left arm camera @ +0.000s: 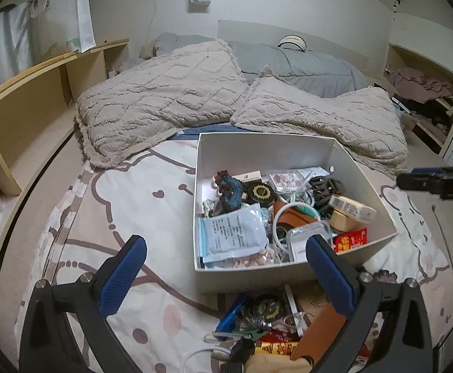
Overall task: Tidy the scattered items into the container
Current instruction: 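Withdraw both open tools from the box back toward the scattered items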
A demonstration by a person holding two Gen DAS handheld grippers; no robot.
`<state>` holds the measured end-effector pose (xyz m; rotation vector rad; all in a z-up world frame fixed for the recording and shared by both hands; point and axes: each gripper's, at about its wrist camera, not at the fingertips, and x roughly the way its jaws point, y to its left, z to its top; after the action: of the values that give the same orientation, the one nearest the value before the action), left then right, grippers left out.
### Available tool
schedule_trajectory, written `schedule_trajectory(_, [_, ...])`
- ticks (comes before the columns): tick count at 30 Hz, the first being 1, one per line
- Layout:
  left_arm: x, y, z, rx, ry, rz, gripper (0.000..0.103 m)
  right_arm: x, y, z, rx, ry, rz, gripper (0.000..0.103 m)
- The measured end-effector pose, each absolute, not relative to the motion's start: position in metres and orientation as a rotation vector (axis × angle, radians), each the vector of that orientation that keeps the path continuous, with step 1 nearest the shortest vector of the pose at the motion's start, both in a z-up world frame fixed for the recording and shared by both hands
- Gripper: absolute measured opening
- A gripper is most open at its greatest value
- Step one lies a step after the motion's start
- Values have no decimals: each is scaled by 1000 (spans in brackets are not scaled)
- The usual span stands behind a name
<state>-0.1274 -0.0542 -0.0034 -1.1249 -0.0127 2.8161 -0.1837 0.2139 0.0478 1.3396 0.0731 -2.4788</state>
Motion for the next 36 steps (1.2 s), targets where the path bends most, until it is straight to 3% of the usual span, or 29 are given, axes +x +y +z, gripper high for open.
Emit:
schedule_trajectory(18, [-94, -65, -13, -1112, -3, 2793, 103, -125, 247, 27, 1418, 69, -2482, 77])
schedule_trajectory(30, [-80, -69, -32, -1138, -14, 2747, 103, -98, 285, 4, 1429, -154, -2448, 78])
schedule_trajectory(36, [-73, -59, -47, -1164, 35, 2692, 103, -85, 300, -7, 1424, -185, -2465, 86])
